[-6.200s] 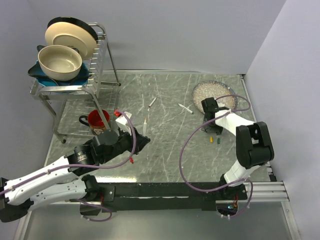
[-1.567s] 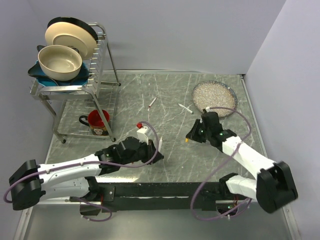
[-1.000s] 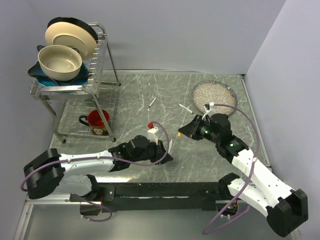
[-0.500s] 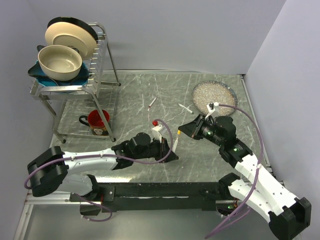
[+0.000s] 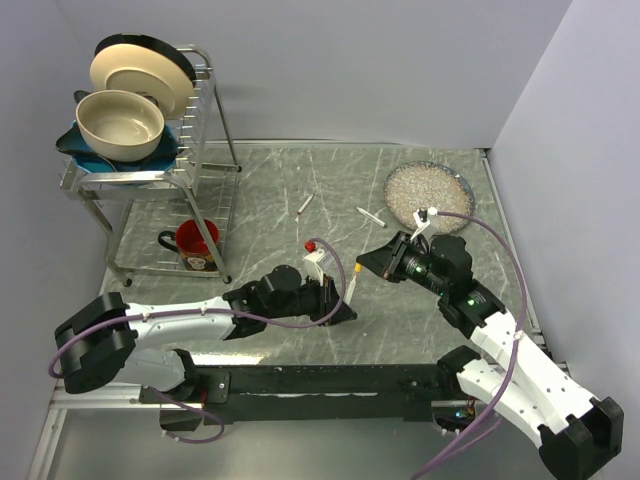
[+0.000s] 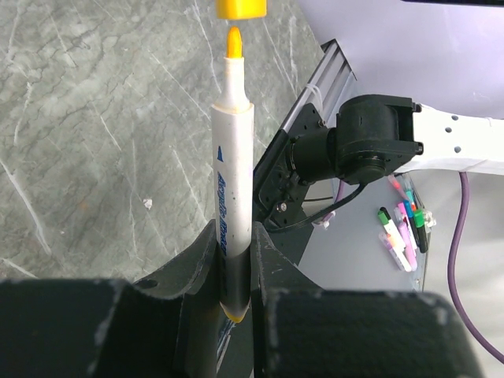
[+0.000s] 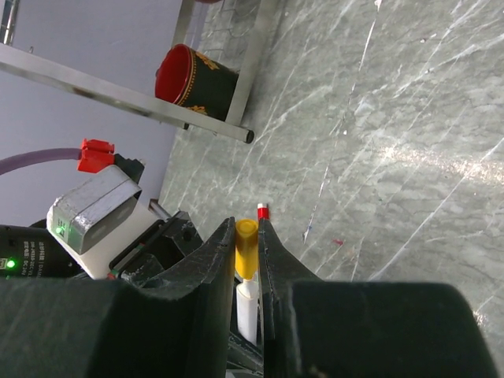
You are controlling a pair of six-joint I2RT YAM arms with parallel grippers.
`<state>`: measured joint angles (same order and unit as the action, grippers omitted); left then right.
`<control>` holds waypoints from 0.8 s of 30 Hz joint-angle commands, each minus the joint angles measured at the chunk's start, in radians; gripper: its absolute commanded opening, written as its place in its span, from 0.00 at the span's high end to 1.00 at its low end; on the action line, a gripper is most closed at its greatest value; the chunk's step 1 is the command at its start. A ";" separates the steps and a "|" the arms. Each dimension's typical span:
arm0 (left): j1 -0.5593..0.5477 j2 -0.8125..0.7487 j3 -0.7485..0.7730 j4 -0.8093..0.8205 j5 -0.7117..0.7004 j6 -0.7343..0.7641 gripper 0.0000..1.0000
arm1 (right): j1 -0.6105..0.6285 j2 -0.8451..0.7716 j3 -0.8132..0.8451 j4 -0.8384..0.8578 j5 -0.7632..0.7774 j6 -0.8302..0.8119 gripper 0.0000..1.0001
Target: Insert the pens into the pen caps
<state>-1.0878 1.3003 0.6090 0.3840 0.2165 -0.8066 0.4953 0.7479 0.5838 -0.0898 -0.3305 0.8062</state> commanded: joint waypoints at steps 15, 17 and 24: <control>0.002 -0.064 0.048 0.035 -0.023 0.021 0.99 | 0.038 -0.061 -0.107 0.146 -0.065 -0.006 1.00; 0.003 -0.078 0.044 0.050 -0.013 0.023 0.99 | 0.042 -0.070 -0.142 0.231 -0.125 -0.001 1.00; 0.003 -0.147 0.023 0.092 -0.011 0.030 0.99 | 0.052 -0.128 -0.232 0.410 -0.199 0.034 0.99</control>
<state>-1.0859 1.2289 0.6102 0.3367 0.2165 -0.8043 0.5259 0.6621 0.3962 0.2142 -0.4309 0.8318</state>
